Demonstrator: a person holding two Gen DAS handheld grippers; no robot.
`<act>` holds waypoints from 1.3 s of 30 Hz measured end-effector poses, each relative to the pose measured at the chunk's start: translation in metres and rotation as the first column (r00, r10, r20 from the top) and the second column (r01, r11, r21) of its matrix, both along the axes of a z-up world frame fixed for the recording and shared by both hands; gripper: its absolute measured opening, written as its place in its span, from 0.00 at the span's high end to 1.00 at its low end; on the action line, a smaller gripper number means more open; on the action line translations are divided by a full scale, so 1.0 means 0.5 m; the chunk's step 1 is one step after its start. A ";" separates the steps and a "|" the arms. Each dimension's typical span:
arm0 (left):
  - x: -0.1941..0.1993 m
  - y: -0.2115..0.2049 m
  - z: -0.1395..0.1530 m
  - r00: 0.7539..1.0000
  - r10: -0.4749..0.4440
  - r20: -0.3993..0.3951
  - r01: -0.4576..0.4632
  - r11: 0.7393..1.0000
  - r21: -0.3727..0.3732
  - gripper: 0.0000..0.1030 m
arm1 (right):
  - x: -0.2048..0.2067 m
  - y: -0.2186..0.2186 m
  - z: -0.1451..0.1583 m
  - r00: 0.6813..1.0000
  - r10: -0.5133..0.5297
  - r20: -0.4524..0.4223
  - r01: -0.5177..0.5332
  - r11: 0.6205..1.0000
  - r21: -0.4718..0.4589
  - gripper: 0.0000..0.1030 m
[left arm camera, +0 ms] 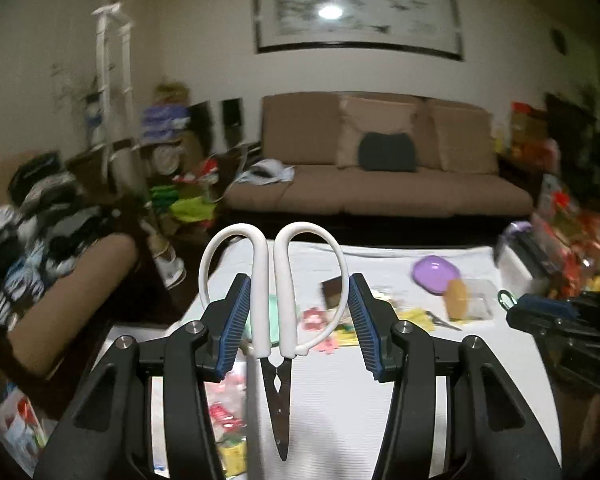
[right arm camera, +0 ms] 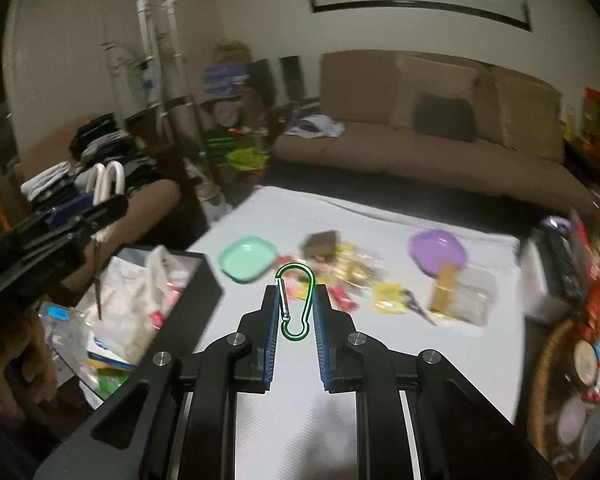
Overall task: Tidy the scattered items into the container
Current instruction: 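Carry the scissors with the left tool while the right tool carries the carabiner to the box, then open the left tool over the box while the right tool releases the carabiner into it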
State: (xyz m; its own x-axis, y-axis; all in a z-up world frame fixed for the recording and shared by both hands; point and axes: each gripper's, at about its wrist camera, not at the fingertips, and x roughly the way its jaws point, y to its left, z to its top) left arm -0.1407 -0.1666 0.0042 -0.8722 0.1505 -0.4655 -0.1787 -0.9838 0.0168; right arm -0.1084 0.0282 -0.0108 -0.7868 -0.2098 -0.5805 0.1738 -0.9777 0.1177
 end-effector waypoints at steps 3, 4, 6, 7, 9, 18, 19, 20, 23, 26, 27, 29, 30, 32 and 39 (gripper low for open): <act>-0.023 -0.053 -0.018 0.999 0.049 0.023 -0.048 0.998 -0.029 0.55 | -0.038 -0.076 -0.002 0.999 0.048 0.003 -0.048 0.999 0.017 0.85; -0.030 -0.072 -0.025 0.998 0.060 0.034 -0.058 0.998 -0.039 0.55 | -0.051 -0.103 -0.006 0.998 0.067 0.008 -0.067 0.997 0.025 0.85; -0.040 -0.115 -0.036 0.993 0.101 0.055 -0.098 0.994 -0.049 0.55 | -0.075 -0.158 -0.013 0.994 0.106 0.016 -0.106 0.994 0.034 0.85; -0.044 -0.133 -0.042 0.991 0.113 0.065 -0.110 0.993 -0.049 0.55 | -0.089 -0.189 -0.020 0.991 0.129 0.025 -0.130 0.991 0.036 0.85; -0.053 -0.183 -0.058 0.983 0.158 0.096 -0.154 0.987 -0.051 0.55 | -0.111 -0.247 -0.037 0.982 0.182 0.048 -0.184 0.983 0.028 0.85; -0.068 -0.356 -0.143 0.930 0.281 0.238 -0.285 0.958 -0.021 0.55 | -0.189 -0.457 -0.119 0.921 0.357 0.158 -0.361 0.933 -0.002 0.85; -0.070 -0.365 -0.154 0.922 0.292 0.254 -0.295 0.955 -0.026 0.55 | -0.192 -0.467 -0.129 0.914 0.367 0.172 -0.371 0.929 -0.009 0.85; -0.072 -0.371 -0.162 0.918 0.296 0.264 -0.299 0.954 -0.028 0.55 | -0.197 -0.480 -0.141 0.906 0.378 0.191 -0.381 0.924 -0.021 0.85; -0.077 -0.391 -0.175 0.910 0.294 0.294 -0.309 0.951 0.004 0.55 | -0.204 -0.513 -0.173 0.884 0.407 0.230 -0.409 0.911 -0.042 0.85; -0.080 -0.399 -0.178 0.904 0.297 0.307 -0.318 0.948 0.019 0.55 | -0.203 -0.524 -0.189 0.873 0.420 0.248 -0.423 0.905 -0.044 0.85; -0.081 -0.401 -0.180 0.903 0.299 0.310 -0.320 0.947 0.019 0.55 | -0.203 -0.526 -0.192 0.871 0.422 0.253 -0.425 0.904 -0.045 0.84; -0.084 -0.404 -0.181 0.899 0.304 0.315 -0.326 0.945 0.021 0.55 | -0.201 -0.528 -0.197 0.869 0.423 0.258 -0.426 0.904 -0.047 0.84; -0.084 -0.404 -0.182 0.898 0.305 0.319 -0.328 0.944 0.021 0.55 | -0.202 -0.528 -0.200 0.866 0.426 0.264 -0.428 0.902 -0.050 0.84; -0.089 -0.405 -0.186 0.888 0.319 0.331 -0.342 0.940 0.012 0.54 | -0.207 -0.533 -0.211 0.849 0.437 0.297 -0.443 0.895 -0.052 0.80; -0.063 -0.437 -0.143 0.870 0.418 0.261 -0.447 0.893 0.062 0.04 | -0.189 -0.492 -0.230 0.887 0.365 0.283 -0.396 0.917 0.059 0.16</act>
